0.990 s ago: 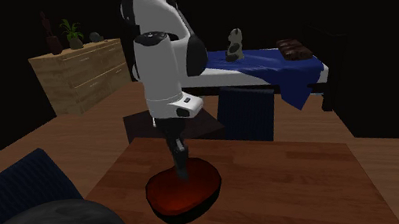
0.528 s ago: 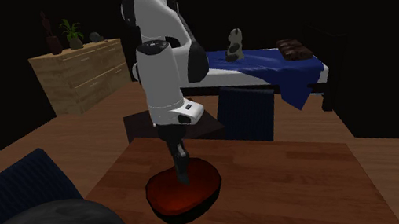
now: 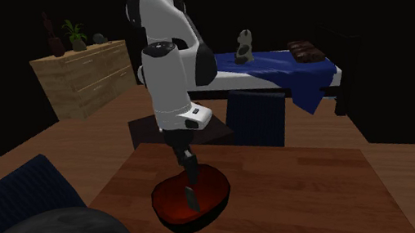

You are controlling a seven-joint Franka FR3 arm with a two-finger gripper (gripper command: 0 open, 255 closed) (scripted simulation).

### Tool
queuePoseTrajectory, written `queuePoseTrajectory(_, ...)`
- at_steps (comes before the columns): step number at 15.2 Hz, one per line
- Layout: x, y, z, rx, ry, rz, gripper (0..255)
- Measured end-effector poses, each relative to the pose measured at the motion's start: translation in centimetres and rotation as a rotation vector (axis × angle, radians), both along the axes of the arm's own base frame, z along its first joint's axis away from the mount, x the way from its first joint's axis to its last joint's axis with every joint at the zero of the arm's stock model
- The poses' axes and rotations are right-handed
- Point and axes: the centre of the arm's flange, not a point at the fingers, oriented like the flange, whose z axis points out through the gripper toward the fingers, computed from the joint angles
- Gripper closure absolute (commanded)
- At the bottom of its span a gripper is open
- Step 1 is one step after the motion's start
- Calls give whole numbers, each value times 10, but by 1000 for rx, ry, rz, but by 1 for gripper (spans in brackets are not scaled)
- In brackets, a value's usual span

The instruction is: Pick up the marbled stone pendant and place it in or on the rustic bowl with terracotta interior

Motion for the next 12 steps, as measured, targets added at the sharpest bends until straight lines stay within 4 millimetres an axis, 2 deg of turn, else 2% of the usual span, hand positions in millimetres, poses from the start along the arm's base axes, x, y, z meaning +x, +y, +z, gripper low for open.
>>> queuePoseTrajectory(2, 0, 0, 6, 0, 0, 0, 0)
queuePoseTrajectory(5, -1, -1, 39, 0, -1, 0, 0)
queuePoseTrajectory(6, 1, -1, 45, 0, -2, 0, 0)
queuePoseTrajectory(12, 0, -1, 50, 0, 0, 0, 0)
